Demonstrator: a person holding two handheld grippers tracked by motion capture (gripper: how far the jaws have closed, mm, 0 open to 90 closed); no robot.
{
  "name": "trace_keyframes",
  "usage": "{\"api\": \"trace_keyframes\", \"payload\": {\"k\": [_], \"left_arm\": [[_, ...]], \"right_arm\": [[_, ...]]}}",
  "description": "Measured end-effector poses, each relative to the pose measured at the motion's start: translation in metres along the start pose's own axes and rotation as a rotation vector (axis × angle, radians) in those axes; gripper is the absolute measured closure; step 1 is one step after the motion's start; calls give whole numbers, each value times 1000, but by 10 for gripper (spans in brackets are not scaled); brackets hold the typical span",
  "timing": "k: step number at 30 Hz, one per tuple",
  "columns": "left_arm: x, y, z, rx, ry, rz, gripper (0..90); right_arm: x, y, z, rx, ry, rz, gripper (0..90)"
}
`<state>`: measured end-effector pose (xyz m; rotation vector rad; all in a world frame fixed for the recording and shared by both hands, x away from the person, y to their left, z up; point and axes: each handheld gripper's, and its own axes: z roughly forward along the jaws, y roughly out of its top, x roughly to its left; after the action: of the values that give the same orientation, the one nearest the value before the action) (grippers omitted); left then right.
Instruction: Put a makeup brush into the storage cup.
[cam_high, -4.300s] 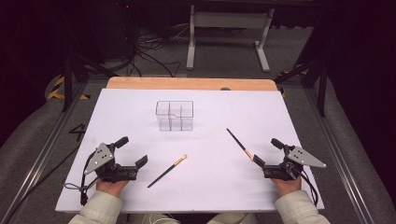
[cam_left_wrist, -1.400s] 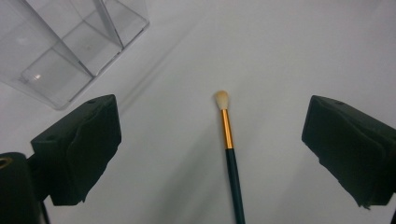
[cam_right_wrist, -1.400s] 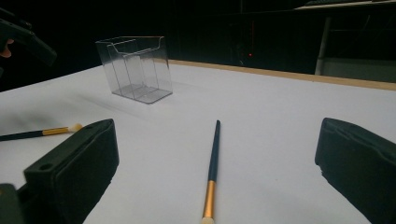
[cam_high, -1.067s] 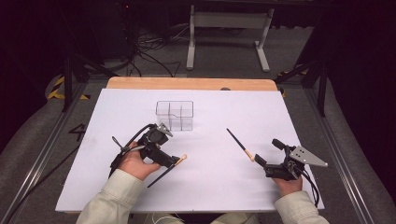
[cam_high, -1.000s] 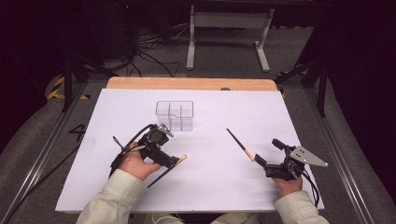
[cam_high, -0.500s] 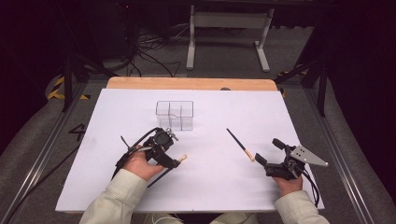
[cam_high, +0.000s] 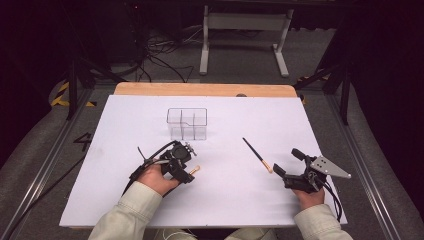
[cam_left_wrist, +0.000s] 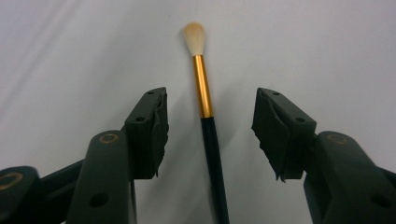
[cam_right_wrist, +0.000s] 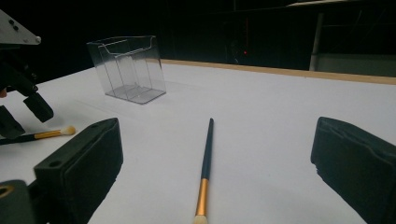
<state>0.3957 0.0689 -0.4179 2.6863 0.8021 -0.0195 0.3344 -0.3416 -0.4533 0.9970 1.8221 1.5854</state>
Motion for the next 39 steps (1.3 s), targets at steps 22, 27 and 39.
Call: {"api": "trace_keyframes", "payload": {"k": [22, 27, 39], "left_arm": [[-6, 2, 9, 92, -6, 28, 758], [-8, 3, 10, 104, 10, 26, 791], [-10, 6, 10, 128, 33, 21, 823]], "right_arm": [[-1, 0, 0, 1, 9, 11, 25], [-1, 0, 0, 1, 12, 13, 25], [-1, 0, 0, 1, 14, 16, 27]]}}
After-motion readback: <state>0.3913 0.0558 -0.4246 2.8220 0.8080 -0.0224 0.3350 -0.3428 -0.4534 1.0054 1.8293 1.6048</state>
